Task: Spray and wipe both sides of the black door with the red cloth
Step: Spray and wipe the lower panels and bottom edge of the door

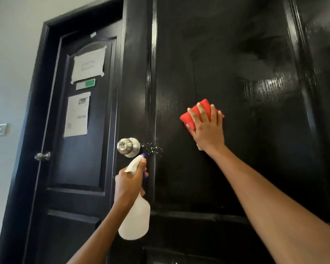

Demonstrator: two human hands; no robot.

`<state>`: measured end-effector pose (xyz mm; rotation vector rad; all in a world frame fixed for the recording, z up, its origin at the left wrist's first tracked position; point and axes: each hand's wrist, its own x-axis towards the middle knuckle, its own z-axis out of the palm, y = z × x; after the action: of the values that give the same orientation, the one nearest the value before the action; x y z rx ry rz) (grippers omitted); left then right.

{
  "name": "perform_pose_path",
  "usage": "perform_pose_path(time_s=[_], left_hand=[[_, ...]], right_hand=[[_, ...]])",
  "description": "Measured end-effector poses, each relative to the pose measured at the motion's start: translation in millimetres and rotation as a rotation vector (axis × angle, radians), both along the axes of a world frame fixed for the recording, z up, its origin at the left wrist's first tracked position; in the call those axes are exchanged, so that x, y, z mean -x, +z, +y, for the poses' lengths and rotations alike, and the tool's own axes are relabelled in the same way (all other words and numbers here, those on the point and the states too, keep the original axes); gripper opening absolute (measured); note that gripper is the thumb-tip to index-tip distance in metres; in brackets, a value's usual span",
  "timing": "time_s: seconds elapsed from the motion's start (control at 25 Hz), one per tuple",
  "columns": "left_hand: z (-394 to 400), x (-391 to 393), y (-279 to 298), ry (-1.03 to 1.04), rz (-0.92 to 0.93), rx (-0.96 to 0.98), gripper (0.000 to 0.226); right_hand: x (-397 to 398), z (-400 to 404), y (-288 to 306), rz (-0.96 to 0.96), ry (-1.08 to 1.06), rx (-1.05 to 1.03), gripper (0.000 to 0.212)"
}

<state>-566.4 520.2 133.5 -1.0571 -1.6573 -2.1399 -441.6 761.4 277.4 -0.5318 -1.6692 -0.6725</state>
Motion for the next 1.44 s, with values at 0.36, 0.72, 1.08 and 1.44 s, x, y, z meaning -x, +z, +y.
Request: perform_pose_path(time_s=[0.36,0.72,1.08,1.44], left_hand=[[-14,9,-11,0.093,-0.031,-0.001,0.04],[-39,7,-5,0.108,0.028,0.011,0.035],[-45,23,-24,0.159,0.03,0.013,0.036],[-35,26,-27,0.169,0.023,0.036,0.038]], right_hand=[[90,-52,-97,-0.598,0.235,-0.318,0.059],[69,-52,28,-0.42,0.01,-0.106,0.061],[111,-75,-96,-0.481,0.273,-0.169,0.056],[106,-61,1,-0.516,0.097,-0.291,0.055]])
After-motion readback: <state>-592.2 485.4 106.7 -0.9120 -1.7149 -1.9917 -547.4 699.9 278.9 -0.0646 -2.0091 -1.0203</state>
